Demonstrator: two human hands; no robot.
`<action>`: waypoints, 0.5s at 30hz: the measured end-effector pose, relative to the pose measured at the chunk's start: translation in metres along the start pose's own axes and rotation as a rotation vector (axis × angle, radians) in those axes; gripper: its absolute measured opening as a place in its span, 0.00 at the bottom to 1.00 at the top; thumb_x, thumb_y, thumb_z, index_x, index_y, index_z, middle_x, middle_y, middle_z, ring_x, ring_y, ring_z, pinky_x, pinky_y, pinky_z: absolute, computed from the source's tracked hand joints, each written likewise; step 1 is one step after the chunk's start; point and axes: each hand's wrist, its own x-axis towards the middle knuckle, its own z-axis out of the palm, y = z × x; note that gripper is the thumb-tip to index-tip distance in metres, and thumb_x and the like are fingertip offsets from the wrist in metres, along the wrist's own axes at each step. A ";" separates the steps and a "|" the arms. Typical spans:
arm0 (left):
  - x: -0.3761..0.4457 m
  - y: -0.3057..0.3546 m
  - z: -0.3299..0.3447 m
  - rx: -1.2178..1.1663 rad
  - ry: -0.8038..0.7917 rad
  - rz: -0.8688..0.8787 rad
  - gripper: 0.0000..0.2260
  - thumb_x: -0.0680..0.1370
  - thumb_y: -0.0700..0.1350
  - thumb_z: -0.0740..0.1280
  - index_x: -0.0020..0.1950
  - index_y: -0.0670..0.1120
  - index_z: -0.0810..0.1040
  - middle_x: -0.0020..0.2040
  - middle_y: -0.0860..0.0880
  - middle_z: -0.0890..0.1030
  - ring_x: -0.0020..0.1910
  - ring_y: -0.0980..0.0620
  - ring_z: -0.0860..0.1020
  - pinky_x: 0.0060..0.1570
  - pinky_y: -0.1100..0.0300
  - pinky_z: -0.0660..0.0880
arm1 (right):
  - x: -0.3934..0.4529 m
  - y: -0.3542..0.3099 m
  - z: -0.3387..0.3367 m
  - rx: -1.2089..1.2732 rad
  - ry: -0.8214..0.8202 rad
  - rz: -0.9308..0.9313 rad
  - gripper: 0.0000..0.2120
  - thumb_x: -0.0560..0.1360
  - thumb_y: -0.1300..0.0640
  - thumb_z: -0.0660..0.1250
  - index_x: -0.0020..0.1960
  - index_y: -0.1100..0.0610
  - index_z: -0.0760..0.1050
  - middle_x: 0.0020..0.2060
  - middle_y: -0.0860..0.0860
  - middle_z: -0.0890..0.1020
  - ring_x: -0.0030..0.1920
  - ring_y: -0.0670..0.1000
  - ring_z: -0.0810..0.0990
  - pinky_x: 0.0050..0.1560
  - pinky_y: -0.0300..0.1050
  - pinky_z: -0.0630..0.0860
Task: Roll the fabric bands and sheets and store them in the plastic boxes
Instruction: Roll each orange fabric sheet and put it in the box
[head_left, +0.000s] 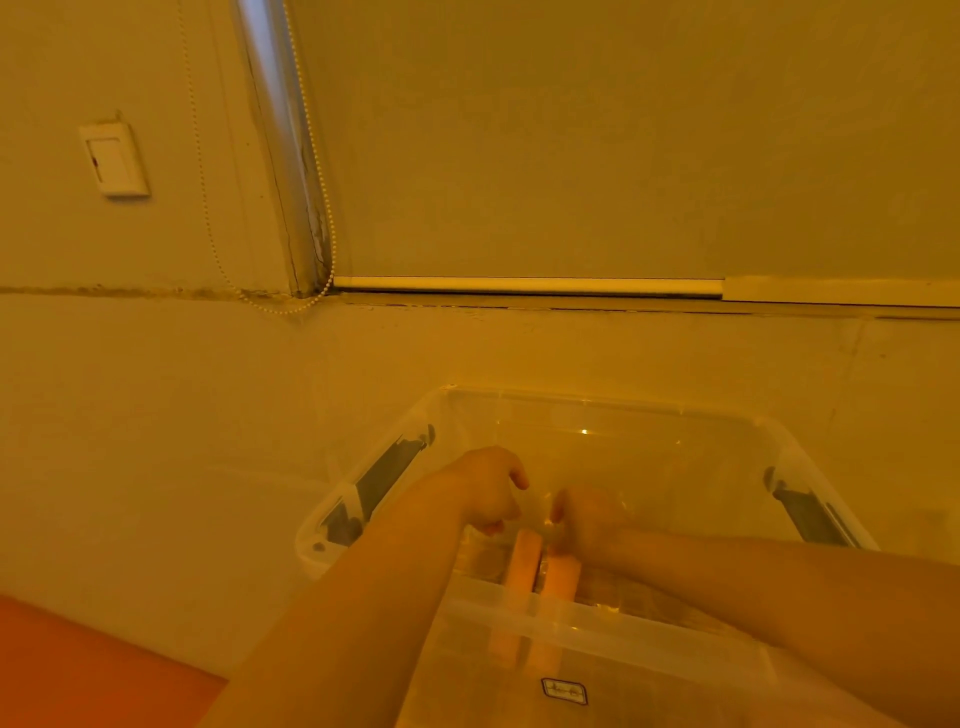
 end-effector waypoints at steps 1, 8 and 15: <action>-0.001 0.000 -0.001 -0.027 0.059 0.028 0.17 0.78 0.35 0.65 0.65 0.47 0.72 0.60 0.43 0.75 0.50 0.49 0.78 0.42 0.62 0.78 | 0.000 -0.001 -0.005 0.075 0.041 0.013 0.18 0.79 0.58 0.64 0.67 0.60 0.69 0.65 0.57 0.73 0.65 0.55 0.72 0.55 0.40 0.69; -0.018 0.024 -0.010 -0.101 0.354 0.202 0.14 0.78 0.38 0.65 0.63 0.47 0.74 0.49 0.50 0.77 0.45 0.53 0.76 0.45 0.60 0.76 | -0.031 0.002 -0.068 0.444 0.258 -0.017 0.20 0.70 0.58 0.75 0.60 0.59 0.76 0.50 0.53 0.75 0.43 0.49 0.76 0.37 0.41 0.75; -0.070 0.086 -0.002 -0.168 0.544 0.303 0.15 0.78 0.40 0.65 0.64 0.51 0.74 0.54 0.50 0.77 0.47 0.55 0.75 0.42 0.64 0.73 | -0.106 0.006 -0.112 0.711 0.468 -0.049 0.21 0.70 0.60 0.75 0.61 0.55 0.75 0.57 0.52 0.75 0.55 0.52 0.76 0.54 0.50 0.79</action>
